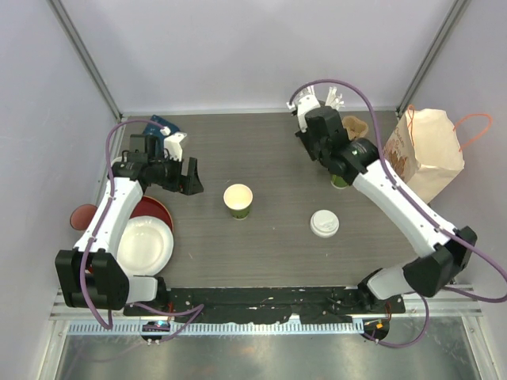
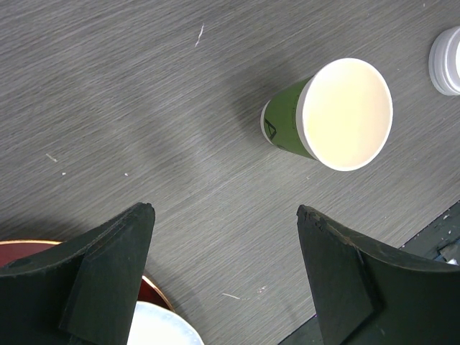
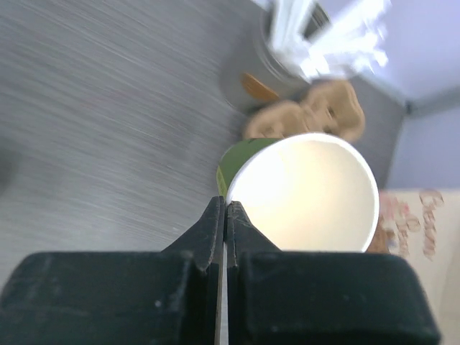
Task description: Pack the takeout coffee
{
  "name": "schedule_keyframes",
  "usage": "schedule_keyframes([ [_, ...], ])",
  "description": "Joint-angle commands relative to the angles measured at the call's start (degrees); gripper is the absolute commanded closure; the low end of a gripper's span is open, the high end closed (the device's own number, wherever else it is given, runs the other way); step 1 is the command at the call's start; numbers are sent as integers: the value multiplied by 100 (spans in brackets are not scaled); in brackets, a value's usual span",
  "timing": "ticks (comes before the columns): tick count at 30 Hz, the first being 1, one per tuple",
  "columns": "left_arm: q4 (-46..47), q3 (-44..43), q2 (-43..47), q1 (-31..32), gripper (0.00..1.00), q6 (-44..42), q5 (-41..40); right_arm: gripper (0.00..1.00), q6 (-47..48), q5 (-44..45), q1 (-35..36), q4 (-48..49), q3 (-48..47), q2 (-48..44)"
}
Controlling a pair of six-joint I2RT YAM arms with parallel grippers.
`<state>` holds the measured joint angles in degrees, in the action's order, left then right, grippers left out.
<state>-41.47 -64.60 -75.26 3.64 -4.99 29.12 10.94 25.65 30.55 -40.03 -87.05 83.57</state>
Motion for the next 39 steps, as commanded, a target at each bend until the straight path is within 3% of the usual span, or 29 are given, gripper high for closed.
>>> schedule_keyframes([
  [1,16,-237,38,14,15,-28,41,99,497,-759,619,601,-50,-658],
  [3,17,-237,47,14,15,-10,32,99,532,-1579,986,541,178,-579],
  [8,-27,-176,161,14,14,-37,-38,99,734,-1554,1823,452,925,-201],
  [18,34,-106,170,14,13,-54,-3,99,480,-1967,1973,1400,2059,-210],
  [30,-36,-114,223,14,12,-142,-21,99,427,-1756,2043,1533,2113,335],
  [32,-36,-106,223,14,12,-142,-12,91,418,-1739,2034,1464,2113,335],
  [33,-28,-106,223,14,12,-142,-12,73,400,-1687,2043,1420,2095,335],
  [36,-27,-97,214,14,12,-142,-12,51,269,-1555,2043,1183,1920,292],
  [39,-36,-88,205,14,12,-151,5,43,5,-1545,2034,779,1534,55],
])
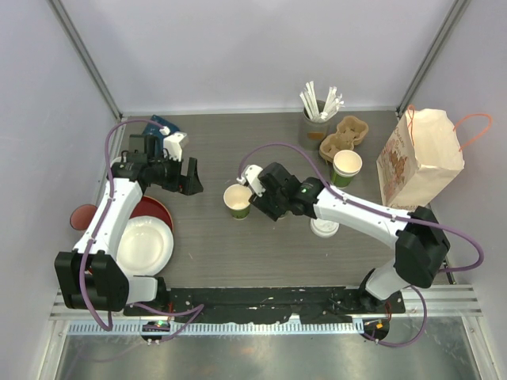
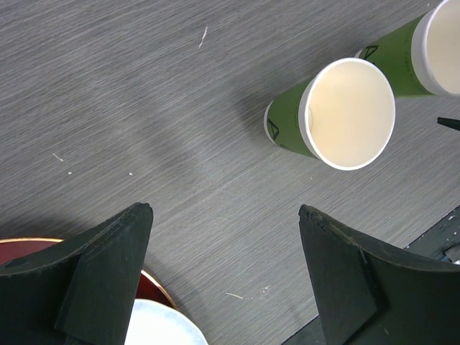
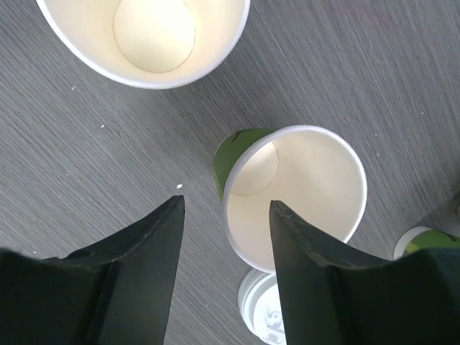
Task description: Pack the takeout coffee
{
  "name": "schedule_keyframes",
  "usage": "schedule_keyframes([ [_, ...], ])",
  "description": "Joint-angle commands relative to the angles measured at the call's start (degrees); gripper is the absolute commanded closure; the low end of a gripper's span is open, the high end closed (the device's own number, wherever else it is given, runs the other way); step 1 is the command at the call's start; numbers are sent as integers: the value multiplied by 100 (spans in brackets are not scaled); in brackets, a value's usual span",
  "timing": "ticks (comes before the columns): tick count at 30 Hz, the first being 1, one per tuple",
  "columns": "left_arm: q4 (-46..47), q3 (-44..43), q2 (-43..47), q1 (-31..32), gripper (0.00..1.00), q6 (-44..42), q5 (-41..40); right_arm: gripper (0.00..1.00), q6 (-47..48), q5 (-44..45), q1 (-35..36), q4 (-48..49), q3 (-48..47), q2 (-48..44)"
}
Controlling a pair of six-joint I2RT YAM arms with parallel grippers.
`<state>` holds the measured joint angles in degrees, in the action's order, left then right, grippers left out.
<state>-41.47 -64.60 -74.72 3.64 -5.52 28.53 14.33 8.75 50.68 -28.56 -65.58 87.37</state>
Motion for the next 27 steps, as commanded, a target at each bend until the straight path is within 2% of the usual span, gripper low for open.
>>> schedule_keyframes([
  [1,-36,-88,151,14,12,-99,56,42,-386,144,30,-466,-701,-535],
  [5,-28,-71,194,14,12,-107,73,40,-309,337,4,-1421,-974,-1132],
  [8,60,-27,238,14,12,-107,73,39,322,284,-31,-2195,-634,-1459],
  [10,87,-9,247,14,11,-116,100,40,351,451,-153,-2373,-448,-1582],
  [11,87,-18,247,14,12,-116,117,40,317,269,-328,-2530,-403,-1618],
  [12,96,-26,238,14,11,-125,178,38,116,-63,-1018,-2576,-446,-1636],
  [14,87,-35,221,14,12,-125,240,36,-428,-1028,-1925,-2559,-621,-1522],
  [15,87,-27,230,14,12,-125,275,38,-1283,-1086,-2800,-2567,-701,-1330],
  [16,69,-27,230,14,11,-116,293,46,-1640,-1069,-3070,-2576,-754,-1215],
  [18,43,-35,256,14,11,-107,337,63,-2317,-237,-3300,-2699,-772,-1039],
  [19,52,-27,273,5,11,-107,372,65,-2660,-8,-3292,-2734,-737,-1038],
  [23,52,-9,335,14,12,-99,495,58,-3505,407,-3292,-2690,-159,-1266],
  [27,17,-62,335,14,12,-72,636,57,-3990,645,-3301,-2646,431,-1442],
])
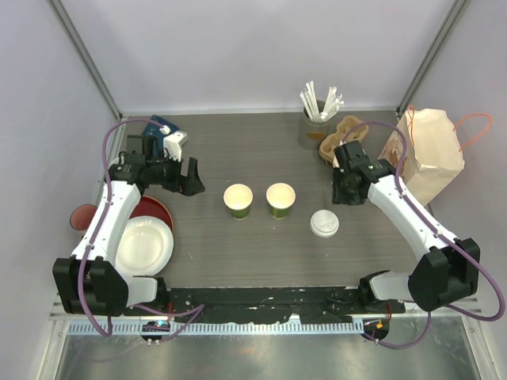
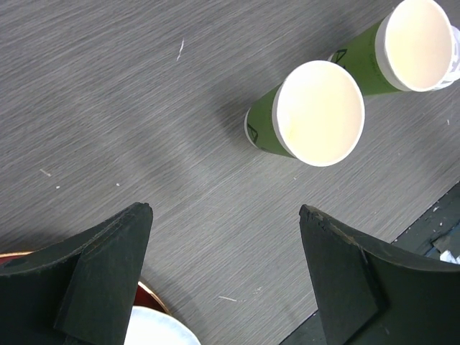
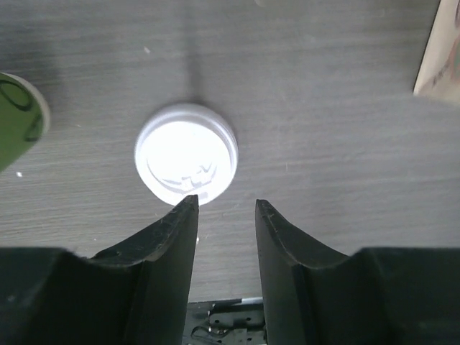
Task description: Pack the takeout coffee
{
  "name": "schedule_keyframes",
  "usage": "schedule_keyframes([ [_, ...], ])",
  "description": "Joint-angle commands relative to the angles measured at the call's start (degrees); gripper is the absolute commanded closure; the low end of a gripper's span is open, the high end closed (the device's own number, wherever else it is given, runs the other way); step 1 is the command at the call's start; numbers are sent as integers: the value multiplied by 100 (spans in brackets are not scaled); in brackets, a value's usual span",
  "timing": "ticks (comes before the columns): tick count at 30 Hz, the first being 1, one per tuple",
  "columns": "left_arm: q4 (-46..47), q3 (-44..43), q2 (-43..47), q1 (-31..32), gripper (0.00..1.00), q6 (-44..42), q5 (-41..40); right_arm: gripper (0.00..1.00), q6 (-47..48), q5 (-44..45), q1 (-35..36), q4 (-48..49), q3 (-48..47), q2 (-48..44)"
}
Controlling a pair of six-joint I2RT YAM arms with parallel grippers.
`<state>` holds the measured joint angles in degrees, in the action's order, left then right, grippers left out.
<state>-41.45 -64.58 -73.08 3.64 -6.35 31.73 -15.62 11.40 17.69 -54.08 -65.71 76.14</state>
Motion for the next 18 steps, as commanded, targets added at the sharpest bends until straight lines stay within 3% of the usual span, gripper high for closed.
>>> schedule_keyframes([
  [1,-3,-55,180,14,11,2,352,57,-1109,233,-3,-50,558,-345],
  [4,6,-38,197,14,12,-7,404,55,-1373,-337,15,327,1120,-433],
  [11,-21,-55,224,14,11,-15,475,52,-1506,-332,15,750,1491,-319],
  [18,-65,-55,224,14,11,-33,440,59,-1435,-322,6,1075,1535,-20],
])
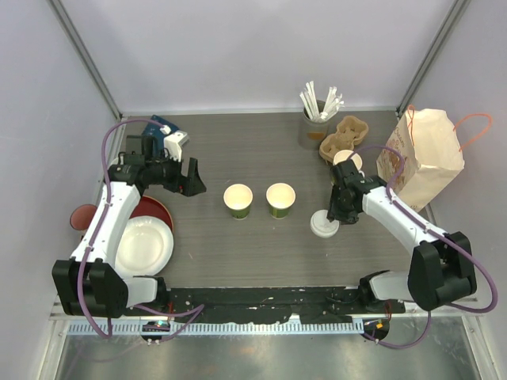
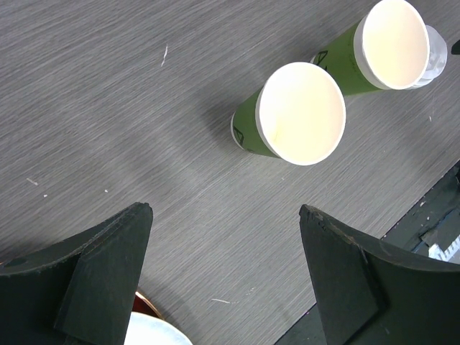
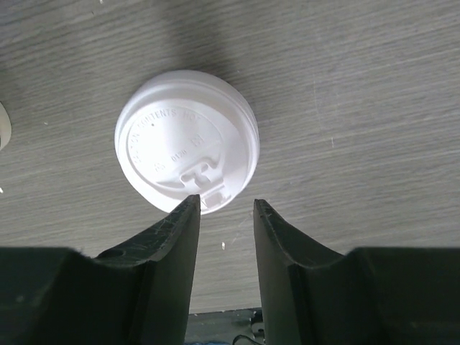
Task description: Pack the takeout coffee
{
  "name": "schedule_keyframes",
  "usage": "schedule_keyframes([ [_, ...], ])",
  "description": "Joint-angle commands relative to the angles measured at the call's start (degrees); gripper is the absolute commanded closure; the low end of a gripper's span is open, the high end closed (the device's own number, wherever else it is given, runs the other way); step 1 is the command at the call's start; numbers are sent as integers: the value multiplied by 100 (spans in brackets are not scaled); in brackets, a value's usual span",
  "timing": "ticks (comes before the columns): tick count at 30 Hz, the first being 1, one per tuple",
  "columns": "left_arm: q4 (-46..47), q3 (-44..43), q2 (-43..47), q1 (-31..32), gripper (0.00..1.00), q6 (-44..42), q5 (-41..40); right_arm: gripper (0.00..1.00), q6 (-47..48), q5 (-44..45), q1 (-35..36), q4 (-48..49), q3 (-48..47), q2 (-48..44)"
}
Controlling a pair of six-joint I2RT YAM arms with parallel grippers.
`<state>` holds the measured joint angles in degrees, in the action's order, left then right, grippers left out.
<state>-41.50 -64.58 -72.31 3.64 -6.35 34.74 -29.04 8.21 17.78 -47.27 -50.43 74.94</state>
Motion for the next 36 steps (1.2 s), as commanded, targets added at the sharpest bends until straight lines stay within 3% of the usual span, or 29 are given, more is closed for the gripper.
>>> schedule_keyframes([
  [1,-52,-64,130,14,12,-24,129,60,-102,-47,6,454,33,170],
  [14,-69,-81,68,14,11,-51,85,65,152,-258,6,324,-54,364],
  [18,-69,-99,25,14,11,-68,68,54,1510,-749,15,165,-703,-135],
  [20,-60,-99,16,14,12,-68,77,51,2224,-1860,15,174,-889,-286],
  [23,-43,-90,86,14,11,-138,59,50,3603,-2750,15,-54,-845,-418],
  [27,-26,-90,112,14,11,-279,-2,47,5563,-2578,15,-318,-898,-743],
  [32,159,-55,95,14,11,-305,85,41,8425,-3351,15,-862,-775,-1016],
  [36,212,-64,95,14,11,-323,103,41,9090,-3221,15,-1329,-880,-587],
])
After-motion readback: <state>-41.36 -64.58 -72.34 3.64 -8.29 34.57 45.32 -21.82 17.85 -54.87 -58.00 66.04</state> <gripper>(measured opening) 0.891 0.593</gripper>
